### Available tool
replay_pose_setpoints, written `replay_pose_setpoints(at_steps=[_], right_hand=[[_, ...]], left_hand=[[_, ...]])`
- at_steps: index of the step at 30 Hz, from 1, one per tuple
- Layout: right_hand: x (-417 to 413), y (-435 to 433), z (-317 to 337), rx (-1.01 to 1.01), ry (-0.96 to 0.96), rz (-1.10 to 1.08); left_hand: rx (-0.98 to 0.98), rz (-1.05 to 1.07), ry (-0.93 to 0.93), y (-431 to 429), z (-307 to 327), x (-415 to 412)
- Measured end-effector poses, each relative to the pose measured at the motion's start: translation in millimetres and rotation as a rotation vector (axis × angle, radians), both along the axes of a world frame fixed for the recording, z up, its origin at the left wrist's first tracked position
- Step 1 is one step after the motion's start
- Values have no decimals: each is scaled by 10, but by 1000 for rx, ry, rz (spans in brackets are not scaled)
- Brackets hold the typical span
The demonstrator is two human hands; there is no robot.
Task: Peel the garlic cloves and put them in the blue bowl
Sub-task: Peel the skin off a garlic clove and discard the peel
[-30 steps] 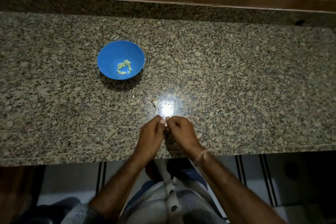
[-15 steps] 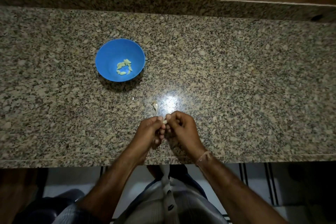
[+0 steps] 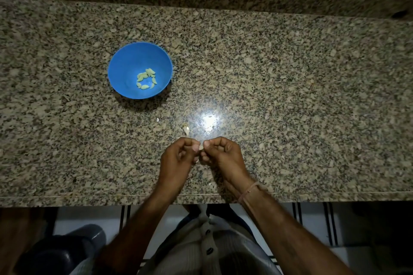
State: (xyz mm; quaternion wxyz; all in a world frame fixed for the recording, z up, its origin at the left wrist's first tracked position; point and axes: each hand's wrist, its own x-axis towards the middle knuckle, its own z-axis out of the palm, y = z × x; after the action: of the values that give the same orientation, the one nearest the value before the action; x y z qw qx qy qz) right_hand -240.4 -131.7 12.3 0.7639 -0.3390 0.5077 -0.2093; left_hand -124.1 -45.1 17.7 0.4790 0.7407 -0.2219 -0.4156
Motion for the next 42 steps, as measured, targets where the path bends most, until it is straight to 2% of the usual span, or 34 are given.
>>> replay_pose_setpoints(at_steps=[4, 6, 8, 10, 12, 13, 16, 17, 18, 19, 21, 22, 23, 26, 27, 28, 31, 32, 33, 36, 37, 39, 42], right_hand=[[-29, 47, 17, -69, -2, 26], [-55, 51, 37, -243, 93, 94], [-77, 35, 49, -516, 235, 198], [-84, 28, 70, -713, 315, 280], [-78, 34, 88, -785, 345, 287], [-77, 42, 73, -784, 357, 267], [-31, 83, 28, -664, 411, 172], [-19, 88, 10, -646, 434, 161], [-13, 88, 3, -666, 452, 166], [-9, 93, 1, -721, 475, 180], [8, 84, 39, -798, 486, 203], [11, 76, 35, -786, 470, 193], [19, 76, 23, -729, 453, 162], [61, 83, 4, -543, 448, 105], [58, 85, -11, -585, 464, 121], [50, 77, -19, -684, 492, 154], [32, 29, -15, -982, 573, 288], [35, 14, -20, -988, 568, 291], [47, 5, -24, -930, 556, 269], [89, 12, -44, -623, 492, 170], [91, 18, -48, -608, 489, 169], [92, 35, -31, -718, 508, 218], [91, 39, -5, -847, 511, 233]], left_hand=[[-10, 30, -100, -8, 27, -28], [17, 10, -185, 6, 23, -40], [67, -46, -221, 41, -13, -51], [77, -33, -36, 52, -51, -47], [69, -12, 94, 37, -31, -76], [57, -22, 42, 28, -2, -97], [32, -109, -353, 29, 71, -125], [32, -124, -392, 31, 87, -131], [56, -110, -325, 29, 77, -131], [104, -46, -134, -1, 63, -135], [192, 164, 461, -83, 85, -123], [207, 228, 620, -104, 119, -127], [185, 232, 606, -114, 128, -138], [104, 73, -26, -79, 129, -148], [110, 49, -120, -74, 117, -138], [130, 75, -51, -104, 104, -119], [256, 280, 698, -195, 134, -80], [258, 291, 767, -186, 133, -75], [243, 253, 683, -171, 111, -88], [158, 131, 192, -109, 64, -106], [166, 141, 119, -116, 43, -97], [203, 189, 153, -150, 30, -77], [221, 258, 385, -190, 56, -56]])
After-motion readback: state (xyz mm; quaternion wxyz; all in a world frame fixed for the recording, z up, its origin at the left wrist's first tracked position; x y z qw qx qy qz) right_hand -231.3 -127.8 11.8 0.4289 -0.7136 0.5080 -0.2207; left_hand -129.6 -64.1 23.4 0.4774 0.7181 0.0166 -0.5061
